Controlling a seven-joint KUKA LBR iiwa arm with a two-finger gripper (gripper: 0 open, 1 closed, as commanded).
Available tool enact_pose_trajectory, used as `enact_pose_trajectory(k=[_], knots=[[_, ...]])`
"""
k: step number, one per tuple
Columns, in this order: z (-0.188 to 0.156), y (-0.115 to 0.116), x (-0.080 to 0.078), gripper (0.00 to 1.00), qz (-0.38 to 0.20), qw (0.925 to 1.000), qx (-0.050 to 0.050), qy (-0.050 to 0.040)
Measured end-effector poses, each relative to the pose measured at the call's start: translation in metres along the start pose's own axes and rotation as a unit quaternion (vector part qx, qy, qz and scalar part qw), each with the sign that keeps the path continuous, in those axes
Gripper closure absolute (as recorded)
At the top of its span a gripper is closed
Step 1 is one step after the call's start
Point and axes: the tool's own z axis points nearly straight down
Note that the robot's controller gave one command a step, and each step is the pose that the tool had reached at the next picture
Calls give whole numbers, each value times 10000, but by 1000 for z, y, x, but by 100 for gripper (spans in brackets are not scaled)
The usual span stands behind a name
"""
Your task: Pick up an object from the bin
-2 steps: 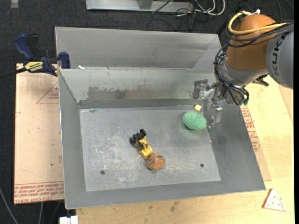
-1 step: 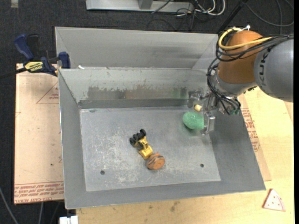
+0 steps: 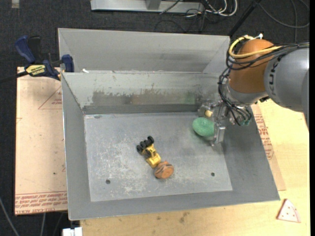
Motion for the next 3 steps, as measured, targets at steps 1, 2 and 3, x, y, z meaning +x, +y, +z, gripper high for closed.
enact_pose_trajectory(k=[1, 2, 3], knots=[[0, 13, -5, 100, -120, 9999, 9, -12], [0, 13, -5, 100, -120, 9999, 10, -12], [-158, 27, 9, 100, -354, 9994, 18, -30]])
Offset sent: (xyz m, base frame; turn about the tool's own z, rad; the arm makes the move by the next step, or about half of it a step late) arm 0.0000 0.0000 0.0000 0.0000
